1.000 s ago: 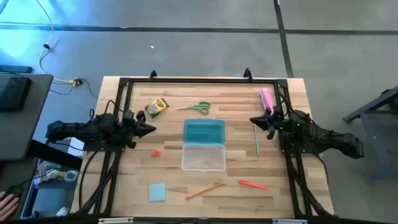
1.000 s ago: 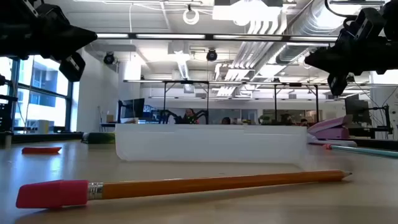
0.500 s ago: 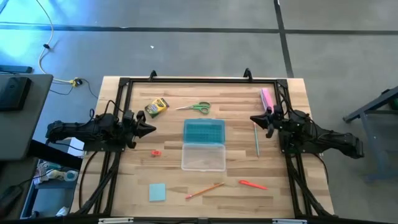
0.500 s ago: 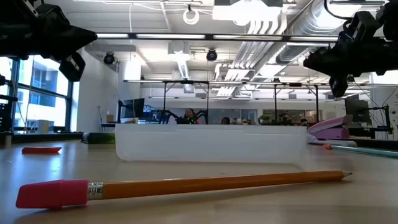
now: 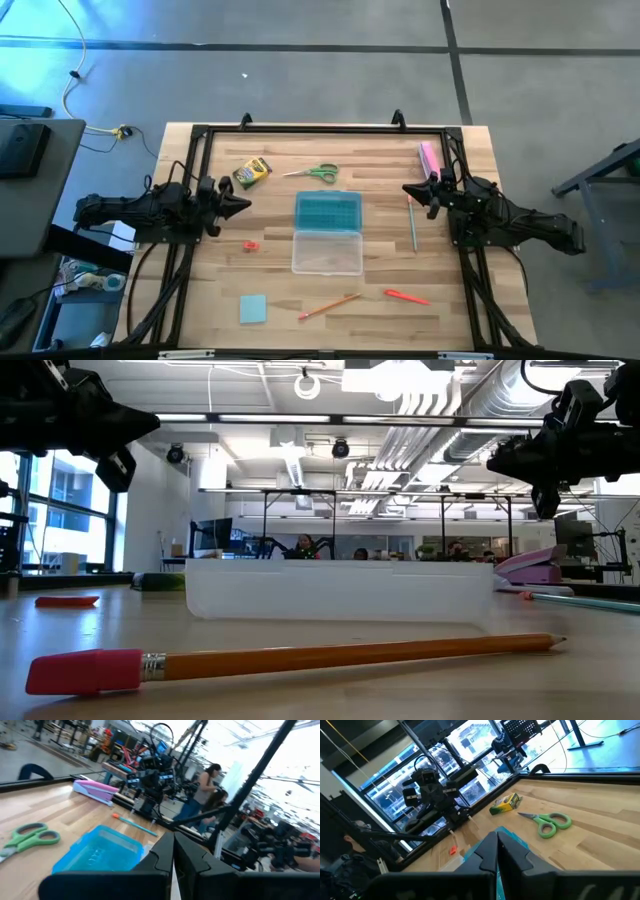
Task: Pack school essentials
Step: Put the orange eraser into the blue supply box
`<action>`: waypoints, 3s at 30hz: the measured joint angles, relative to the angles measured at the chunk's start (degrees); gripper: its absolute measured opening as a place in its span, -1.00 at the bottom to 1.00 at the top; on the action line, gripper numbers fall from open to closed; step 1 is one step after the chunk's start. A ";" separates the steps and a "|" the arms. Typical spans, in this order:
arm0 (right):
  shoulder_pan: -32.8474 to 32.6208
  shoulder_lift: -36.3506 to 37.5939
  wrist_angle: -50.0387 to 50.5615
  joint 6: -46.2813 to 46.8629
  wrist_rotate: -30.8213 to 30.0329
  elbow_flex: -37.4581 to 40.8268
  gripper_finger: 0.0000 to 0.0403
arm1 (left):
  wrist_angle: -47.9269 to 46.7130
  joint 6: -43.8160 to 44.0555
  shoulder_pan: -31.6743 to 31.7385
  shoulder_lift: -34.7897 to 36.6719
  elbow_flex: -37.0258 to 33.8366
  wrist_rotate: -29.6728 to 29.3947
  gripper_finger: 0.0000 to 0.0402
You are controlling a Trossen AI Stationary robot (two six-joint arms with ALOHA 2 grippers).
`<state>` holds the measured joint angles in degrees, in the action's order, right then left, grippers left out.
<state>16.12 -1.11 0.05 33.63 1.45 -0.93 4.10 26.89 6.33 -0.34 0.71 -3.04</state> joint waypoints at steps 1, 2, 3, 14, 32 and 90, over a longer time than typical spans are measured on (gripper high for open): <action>0.00 -0.01 0.00 0.00 0.00 0.00 -1.00 | 0.02 0.02 0.00 -0.01 0.00 -0.48 -0.98; -0.01 -0.01 0.00 0.00 0.01 0.00 -1.00 | 0.01 0.08 0.00 0.00 0.00 -0.85 -0.96; -0.01 -0.01 0.00 0.01 0.01 0.00 -1.00 | 0.00 0.11 0.00 -0.01 0.00 -1.07 -0.94; 0.00 0.01 0.02 -0.04 0.02 0.00 -1.00 | 0.00 1.49 0.00 -0.02 0.00 -1.82 -0.66; -0.02 -0.04 0.15 -0.40 -1.40 0.00 -1.00 | 0.00 2.16 0.00 -0.01 0.00 -2.15 -0.63; 0.00 -0.27 0.13 -5.51 -1.27 0.00 -1.00 | -57.12 -7.56 -12.38 -56.35 44.33 3.95 -0.04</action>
<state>16.12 -1.38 0.19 28.12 0.19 -0.93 -53.02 19.34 -6.05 -56.69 45.04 0.92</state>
